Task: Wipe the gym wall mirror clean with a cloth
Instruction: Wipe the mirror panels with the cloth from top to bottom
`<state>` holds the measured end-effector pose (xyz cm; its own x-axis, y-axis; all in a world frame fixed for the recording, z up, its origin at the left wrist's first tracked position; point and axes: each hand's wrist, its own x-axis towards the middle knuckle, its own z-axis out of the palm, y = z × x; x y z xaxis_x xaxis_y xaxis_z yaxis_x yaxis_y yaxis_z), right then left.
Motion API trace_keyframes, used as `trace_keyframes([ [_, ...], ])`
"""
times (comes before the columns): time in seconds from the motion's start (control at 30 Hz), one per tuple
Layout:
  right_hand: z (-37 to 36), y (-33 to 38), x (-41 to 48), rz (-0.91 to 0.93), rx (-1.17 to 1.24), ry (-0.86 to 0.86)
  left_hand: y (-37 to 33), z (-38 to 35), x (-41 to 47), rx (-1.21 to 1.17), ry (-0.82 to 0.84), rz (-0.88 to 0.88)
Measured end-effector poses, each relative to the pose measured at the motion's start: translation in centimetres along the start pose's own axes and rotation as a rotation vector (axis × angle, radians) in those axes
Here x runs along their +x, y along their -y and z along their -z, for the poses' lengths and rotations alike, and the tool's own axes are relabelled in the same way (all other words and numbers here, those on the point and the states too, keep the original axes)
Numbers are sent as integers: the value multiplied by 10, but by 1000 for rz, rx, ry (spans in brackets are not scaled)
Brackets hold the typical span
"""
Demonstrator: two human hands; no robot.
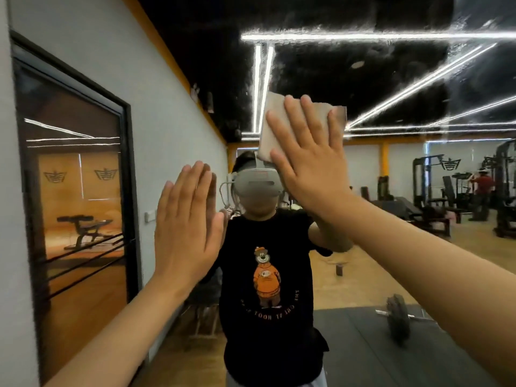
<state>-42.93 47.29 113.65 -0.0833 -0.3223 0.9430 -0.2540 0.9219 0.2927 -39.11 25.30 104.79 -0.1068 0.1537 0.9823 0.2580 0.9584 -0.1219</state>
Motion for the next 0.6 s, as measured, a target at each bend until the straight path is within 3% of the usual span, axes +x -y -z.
trace_keyframes([
  [0.23, -14, 37, -127, 368, -15, 127, -7, -19, -18, 40, 1, 31],
  [0.37, -11, 12, -129, 542, -15, 156, -7, -20, -18, 71, 19, 32],
  [0.6, -5, -2, -15, 218, 0, 9, -10, -22, -20, 122, 30, 15],
])
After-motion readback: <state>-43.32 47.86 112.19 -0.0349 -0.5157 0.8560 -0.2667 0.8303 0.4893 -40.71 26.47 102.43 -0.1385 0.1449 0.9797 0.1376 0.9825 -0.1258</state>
